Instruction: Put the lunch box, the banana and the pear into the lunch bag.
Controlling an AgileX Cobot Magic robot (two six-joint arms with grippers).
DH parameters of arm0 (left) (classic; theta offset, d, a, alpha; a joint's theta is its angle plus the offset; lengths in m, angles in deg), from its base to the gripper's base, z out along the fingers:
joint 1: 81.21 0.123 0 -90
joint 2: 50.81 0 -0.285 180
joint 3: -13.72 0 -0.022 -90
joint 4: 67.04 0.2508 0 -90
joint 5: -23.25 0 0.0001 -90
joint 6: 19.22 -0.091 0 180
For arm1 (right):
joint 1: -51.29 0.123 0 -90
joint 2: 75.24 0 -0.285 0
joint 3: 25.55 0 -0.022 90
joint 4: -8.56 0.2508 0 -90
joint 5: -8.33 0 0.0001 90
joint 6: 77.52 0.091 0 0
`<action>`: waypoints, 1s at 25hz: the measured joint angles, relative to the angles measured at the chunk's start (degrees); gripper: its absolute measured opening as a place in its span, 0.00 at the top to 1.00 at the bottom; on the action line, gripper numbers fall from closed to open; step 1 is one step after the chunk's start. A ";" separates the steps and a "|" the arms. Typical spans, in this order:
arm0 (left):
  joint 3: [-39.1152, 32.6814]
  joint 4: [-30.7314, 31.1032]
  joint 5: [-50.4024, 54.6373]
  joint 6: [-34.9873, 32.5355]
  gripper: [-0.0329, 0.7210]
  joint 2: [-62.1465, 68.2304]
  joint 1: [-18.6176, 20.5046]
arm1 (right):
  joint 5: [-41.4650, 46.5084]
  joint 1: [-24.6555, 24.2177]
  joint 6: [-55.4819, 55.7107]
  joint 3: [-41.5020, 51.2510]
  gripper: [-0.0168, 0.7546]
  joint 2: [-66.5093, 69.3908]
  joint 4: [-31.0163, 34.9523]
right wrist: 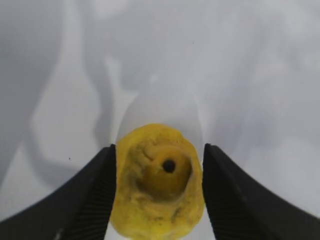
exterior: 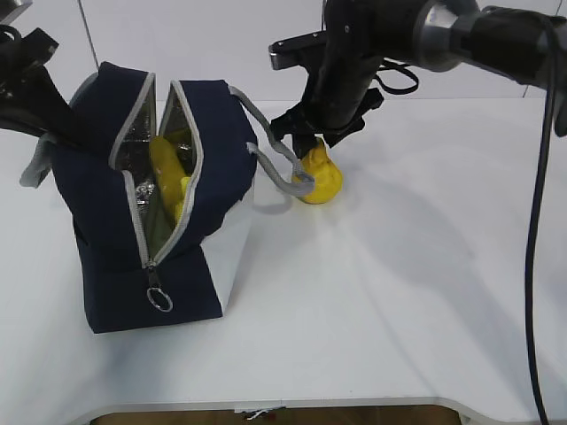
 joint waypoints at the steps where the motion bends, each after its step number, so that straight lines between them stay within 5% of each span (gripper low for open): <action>1: 0.00 0.00 0.00 0.00 0.96 0.00 0.00 | 0.09 0.00 0.00 0.00 0.41 0.00 0.00; 7: 0.00 -0.10 0.00 0.00 0.96 0.00 0.00 | 0.70 0.00 0.00 0.00 0.45 0.00 0.00; 15: 0.00 -0.10 0.00 0.00 0.96 0.00 0.00 | 1.52 0.00 0.09 0.00 0.66 0.00 0.52; 25: 0.00 -0.10 0.04 0.00 0.96 0.00 0.00 | 15.34 0.00 0.09 -9.11 0.67 0.10 -2.98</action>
